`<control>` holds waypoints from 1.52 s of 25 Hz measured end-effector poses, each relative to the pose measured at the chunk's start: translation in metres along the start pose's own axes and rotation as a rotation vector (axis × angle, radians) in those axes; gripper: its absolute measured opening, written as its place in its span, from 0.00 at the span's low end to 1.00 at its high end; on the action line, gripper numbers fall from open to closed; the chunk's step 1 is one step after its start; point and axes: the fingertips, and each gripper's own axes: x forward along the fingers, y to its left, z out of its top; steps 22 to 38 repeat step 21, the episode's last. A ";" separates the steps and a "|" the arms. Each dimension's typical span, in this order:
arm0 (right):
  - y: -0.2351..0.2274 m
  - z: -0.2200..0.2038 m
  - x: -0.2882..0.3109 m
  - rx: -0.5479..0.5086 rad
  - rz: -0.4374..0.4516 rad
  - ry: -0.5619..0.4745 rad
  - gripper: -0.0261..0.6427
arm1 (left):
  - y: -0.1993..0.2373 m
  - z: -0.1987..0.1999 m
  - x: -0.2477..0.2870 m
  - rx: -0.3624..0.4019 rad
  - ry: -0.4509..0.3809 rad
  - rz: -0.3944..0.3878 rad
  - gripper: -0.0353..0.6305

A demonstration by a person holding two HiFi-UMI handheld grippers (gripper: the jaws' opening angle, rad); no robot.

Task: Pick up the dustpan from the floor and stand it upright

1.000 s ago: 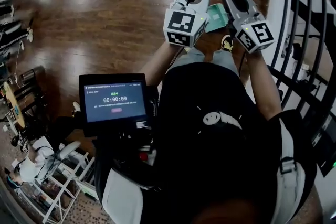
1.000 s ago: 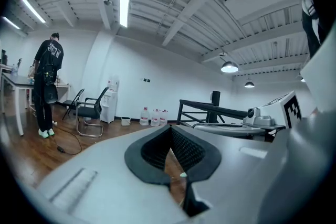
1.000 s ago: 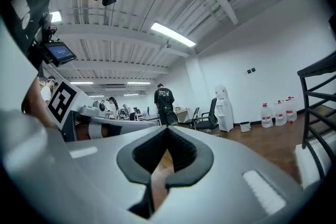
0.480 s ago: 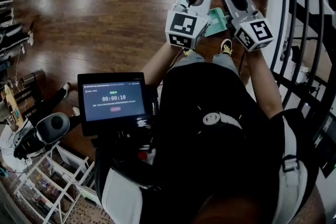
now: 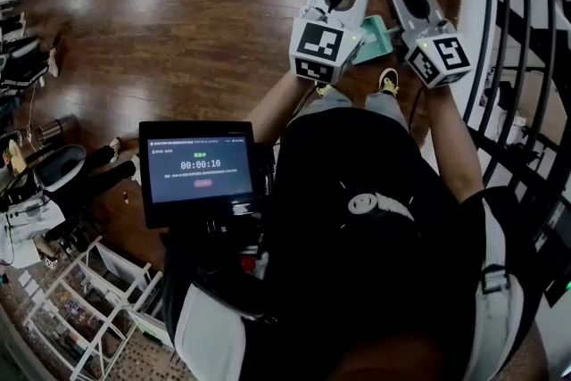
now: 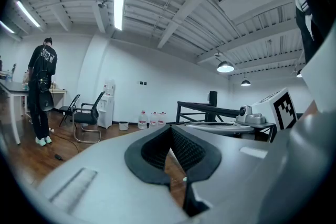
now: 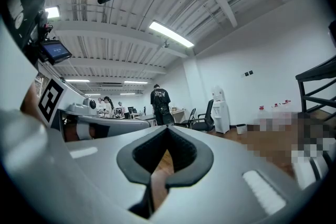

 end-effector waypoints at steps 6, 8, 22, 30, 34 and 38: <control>0.003 0.000 0.006 0.001 0.013 -0.011 0.04 | 0.007 -0.003 -0.003 0.002 0.004 0.015 0.08; 0.004 -0.001 0.007 0.000 0.016 -0.013 0.04 | 0.008 -0.002 -0.003 0.005 0.001 0.016 0.08; 0.007 0.002 0.011 -0.012 0.025 -0.016 0.04 | 0.016 -0.001 -0.004 0.015 0.009 0.031 0.08; 0.007 0.002 0.011 -0.012 0.025 -0.016 0.04 | 0.016 -0.001 -0.004 0.015 0.009 0.031 0.08; 0.007 0.002 0.011 -0.012 0.025 -0.016 0.04 | 0.016 -0.001 -0.004 0.015 0.009 0.031 0.08; 0.007 0.002 0.011 -0.012 0.025 -0.016 0.04 | 0.016 -0.001 -0.004 0.015 0.009 0.031 0.08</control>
